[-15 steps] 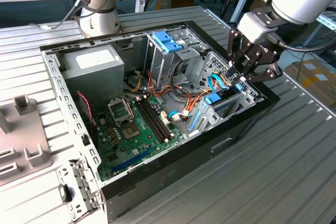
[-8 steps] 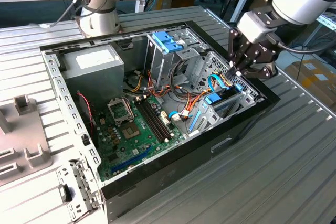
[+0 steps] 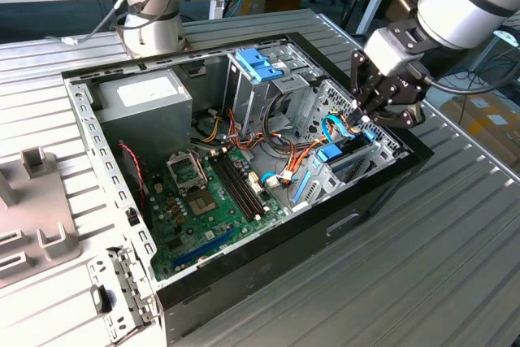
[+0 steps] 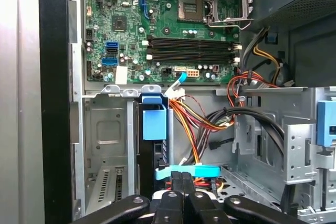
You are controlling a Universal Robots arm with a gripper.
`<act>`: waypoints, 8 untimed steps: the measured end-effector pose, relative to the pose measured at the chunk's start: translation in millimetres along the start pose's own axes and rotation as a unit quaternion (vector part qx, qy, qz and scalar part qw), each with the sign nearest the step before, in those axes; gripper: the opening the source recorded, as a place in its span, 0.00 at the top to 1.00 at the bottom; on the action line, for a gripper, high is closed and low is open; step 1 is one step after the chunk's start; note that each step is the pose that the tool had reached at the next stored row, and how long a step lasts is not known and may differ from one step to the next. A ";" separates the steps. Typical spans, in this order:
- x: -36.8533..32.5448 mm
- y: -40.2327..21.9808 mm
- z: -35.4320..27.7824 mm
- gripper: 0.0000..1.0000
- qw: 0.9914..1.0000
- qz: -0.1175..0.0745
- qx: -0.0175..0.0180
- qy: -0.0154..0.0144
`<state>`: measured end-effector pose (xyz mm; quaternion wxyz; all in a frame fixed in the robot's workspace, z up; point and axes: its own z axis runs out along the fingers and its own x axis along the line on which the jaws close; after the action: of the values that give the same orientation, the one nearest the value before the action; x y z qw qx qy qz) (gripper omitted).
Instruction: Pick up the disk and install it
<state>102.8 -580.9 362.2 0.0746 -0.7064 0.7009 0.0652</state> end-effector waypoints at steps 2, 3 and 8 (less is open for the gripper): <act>0.9 0.1 1.7 0.89 1.000 0.000 0.000 0.000; 1.8 0.1 3.2 0.89 1.000 0.000 0.000 0.000; 5.9 0.2 9.4 0.89 1.000 0.000 -0.001 0.000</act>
<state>102.8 -584.9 351.8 0.0741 -0.7064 0.7009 0.0655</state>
